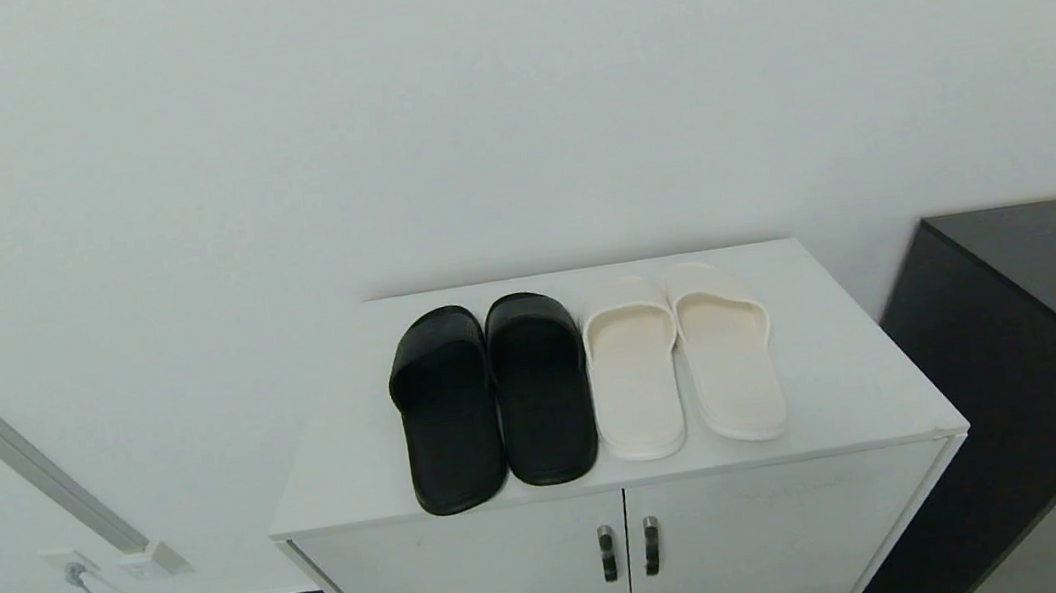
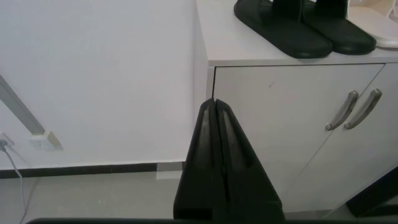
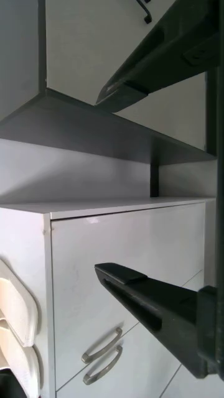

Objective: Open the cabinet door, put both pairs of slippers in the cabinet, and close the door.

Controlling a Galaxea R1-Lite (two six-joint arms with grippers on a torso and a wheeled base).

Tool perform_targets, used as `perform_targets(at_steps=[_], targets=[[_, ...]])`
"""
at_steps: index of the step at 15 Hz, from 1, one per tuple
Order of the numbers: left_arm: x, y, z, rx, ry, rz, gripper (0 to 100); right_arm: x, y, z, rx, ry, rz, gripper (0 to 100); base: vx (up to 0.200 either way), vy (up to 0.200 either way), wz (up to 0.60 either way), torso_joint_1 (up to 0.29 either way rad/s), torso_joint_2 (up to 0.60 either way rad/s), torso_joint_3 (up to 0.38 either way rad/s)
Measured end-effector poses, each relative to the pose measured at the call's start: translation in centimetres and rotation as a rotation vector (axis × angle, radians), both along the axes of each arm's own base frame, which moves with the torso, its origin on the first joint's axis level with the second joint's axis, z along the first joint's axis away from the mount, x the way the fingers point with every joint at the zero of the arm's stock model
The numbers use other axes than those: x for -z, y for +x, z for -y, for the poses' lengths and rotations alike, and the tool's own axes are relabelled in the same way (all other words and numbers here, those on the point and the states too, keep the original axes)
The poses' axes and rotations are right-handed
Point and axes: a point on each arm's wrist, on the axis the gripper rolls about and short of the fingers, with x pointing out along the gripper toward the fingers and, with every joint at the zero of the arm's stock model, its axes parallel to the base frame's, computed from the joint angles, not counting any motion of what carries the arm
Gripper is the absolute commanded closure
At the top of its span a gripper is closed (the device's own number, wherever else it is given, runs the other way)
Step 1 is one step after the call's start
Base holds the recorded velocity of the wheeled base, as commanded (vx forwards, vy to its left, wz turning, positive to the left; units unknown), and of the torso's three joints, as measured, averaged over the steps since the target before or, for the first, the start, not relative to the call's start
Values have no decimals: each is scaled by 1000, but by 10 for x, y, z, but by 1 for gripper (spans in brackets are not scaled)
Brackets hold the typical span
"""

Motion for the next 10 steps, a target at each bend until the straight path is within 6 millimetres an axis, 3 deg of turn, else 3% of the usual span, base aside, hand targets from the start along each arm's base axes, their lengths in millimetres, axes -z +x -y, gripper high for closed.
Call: perform_targets(at_steps=[10], targets=[[0,0,0,7,21,-1,100,0,0,0,5,1,-1,0,0,0,0,0,0,0]])
